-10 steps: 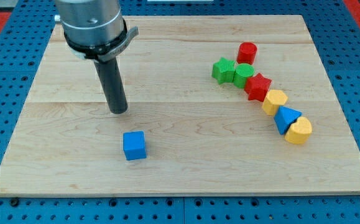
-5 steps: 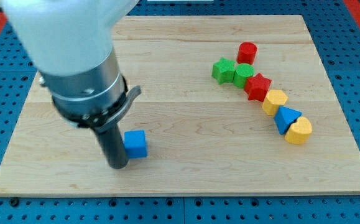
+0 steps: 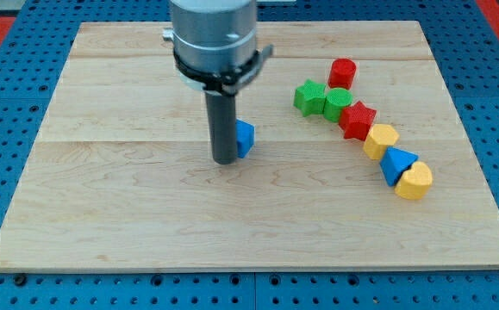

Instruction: Place the blue cube at the top center

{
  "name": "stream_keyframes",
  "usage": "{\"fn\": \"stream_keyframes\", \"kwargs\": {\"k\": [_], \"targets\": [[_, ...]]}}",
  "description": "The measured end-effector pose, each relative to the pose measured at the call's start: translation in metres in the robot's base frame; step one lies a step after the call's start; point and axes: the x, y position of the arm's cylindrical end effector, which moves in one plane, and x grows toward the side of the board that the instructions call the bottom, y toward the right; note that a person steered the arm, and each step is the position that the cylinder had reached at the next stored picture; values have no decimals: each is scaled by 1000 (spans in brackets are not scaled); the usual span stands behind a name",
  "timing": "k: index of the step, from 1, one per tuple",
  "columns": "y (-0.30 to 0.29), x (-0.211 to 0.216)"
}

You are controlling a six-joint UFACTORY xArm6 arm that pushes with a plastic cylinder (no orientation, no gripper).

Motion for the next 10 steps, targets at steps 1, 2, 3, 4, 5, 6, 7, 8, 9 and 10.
{"fn": "stream_keyframes", "kwargs": {"k": [1, 2, 3, 4, 5, 6, 7, 8, 9, 10], "targets": [[1, -13], [9, 32], [13, 24], [16, 10], [36, 8], [23, -29], [2, -80], [-9, -123], [-3, -129], [20, -142]]}}
